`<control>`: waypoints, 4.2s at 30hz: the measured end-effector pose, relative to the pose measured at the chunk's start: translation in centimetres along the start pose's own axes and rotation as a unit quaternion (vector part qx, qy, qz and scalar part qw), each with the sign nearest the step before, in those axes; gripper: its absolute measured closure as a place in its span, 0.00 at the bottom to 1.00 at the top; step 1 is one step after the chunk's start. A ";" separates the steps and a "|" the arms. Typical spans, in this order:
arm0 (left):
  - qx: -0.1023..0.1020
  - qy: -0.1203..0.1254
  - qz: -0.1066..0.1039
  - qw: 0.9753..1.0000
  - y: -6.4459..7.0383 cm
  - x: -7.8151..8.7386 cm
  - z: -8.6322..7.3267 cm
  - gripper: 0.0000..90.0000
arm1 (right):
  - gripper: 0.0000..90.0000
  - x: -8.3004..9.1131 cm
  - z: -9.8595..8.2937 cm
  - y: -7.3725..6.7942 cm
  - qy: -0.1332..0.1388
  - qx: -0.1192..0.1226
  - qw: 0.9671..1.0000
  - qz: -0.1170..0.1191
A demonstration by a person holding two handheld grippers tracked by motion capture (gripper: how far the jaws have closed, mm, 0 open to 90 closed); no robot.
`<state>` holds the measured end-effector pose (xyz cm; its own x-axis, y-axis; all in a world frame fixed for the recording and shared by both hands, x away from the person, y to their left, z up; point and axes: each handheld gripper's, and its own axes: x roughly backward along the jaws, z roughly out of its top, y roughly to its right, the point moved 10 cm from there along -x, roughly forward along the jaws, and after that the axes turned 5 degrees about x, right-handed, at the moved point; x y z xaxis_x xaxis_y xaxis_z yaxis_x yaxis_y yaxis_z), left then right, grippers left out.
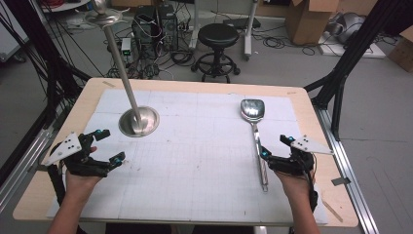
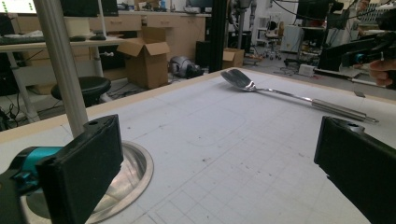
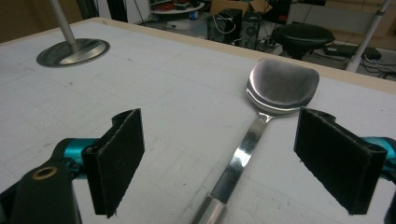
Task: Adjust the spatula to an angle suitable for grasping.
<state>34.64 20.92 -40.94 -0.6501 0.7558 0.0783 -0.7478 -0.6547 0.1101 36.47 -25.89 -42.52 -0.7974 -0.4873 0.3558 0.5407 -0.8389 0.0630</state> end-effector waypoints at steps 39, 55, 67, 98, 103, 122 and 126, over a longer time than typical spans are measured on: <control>-0.009 -0.004 -0.002 1.000 0.3 -0.2 -0.1 0.02 | 0.24 -1.2 -2.6 -0.1 -0.070 -0.003 0.997 -0.013; -0.015 -0.012 0.001 1.000 0.4 -0.2 -0.3 0.02 | 0.29 -5.1 -5.3 0.5 -0.164 -0.027 0.985 -0.043; -0.017 -0.014 0.002 1.000 0.5 -0.3 -0.3 0.02 | 0.31 -5.9 -7.7 0.3 -0.232 -0.040 0.970 -0.055; -0.016 -0.008 0.003 1.000 0.4 0.0 0.0 0.02 | 0.76 -5.1 -7.2 -1.1 -0.258 0.001 0.966 0.018; -0.017 -0.009 0.002 1.000 0.5 0.0 0.0 0.02 | 0.62 -4.9 -7.2 -0.9 -0.265 0.018 0.964 0.004; -0.018 -0.007 0.003 1.000 0.4 0.1 0.1 0.02 | 0.76 -4.2 -7.2 -2.5 -0.305 0.047 0.948 0.073; -0.017 -0.004 0.003 1.000 0.4 0.2 0.2 0.02 | 0.76 -4.2 -6.8 -3.2 -0.299 0.049 0.948 0.100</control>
<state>34.23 20.87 -40.70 -0.6541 0.7515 0.0863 -0.7478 -0.6596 0.0756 36.25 -22.77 -50.59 -0.3980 -0.3844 0.8330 0.7109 -0.7031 0.0152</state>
